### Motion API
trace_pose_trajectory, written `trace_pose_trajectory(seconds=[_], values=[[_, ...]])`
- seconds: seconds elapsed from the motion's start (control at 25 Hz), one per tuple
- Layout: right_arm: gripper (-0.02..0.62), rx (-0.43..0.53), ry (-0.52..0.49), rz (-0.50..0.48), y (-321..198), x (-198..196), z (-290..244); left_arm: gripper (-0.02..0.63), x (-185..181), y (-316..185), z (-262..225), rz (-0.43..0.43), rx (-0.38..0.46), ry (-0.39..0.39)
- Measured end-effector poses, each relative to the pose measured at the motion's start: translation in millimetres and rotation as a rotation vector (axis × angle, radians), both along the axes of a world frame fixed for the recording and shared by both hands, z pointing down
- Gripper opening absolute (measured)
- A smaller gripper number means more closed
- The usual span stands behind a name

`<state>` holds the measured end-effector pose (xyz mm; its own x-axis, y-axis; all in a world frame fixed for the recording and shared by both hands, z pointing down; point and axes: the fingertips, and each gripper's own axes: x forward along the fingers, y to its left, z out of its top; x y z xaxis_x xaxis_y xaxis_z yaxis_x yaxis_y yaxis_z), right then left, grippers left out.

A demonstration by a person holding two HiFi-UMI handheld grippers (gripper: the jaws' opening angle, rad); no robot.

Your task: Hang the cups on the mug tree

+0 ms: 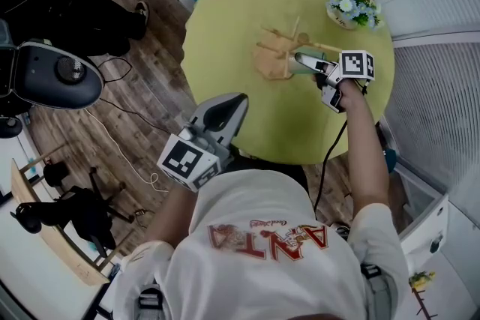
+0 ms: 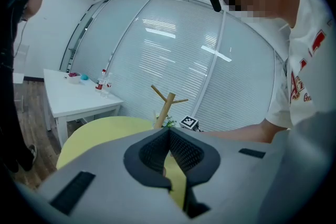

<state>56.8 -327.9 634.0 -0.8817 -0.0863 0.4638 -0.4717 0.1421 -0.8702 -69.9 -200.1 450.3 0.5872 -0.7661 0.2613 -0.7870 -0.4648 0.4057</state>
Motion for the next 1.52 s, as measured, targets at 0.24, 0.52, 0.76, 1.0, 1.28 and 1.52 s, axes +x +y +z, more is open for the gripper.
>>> trace_pose_trajectory(seconds=[0.24,0.52,0.76,1.0,1.28,1.52], values=[[0.341,-0.015,-0.017,0.023,-1,1,3,0.009,-1,3,-3,-0.006,-0.005,-0.008],[0.342,-0.001,-0.047,0.052,-4,1,2,0.009,-2,7,0,-0.004,-0.006,-0.007],[0.377,0.045,-0.054,0.105,-9,12,-7,0.009,0,9,-3,0.004,-0.002,-0.006],[0.396,0.126,0.008,0.162,3,44,-33,0.009,9,12,-12,0.027,0.027,0.004],[0.392,0.182,-0.033,0.203,69,71,-82,0.009,24,26,-33,0.074,0.074,0.008],[0.174,0.469,0.099,0.383,112,95,-146,0.009,49,31,-56,0.158,0.169,0.006]])
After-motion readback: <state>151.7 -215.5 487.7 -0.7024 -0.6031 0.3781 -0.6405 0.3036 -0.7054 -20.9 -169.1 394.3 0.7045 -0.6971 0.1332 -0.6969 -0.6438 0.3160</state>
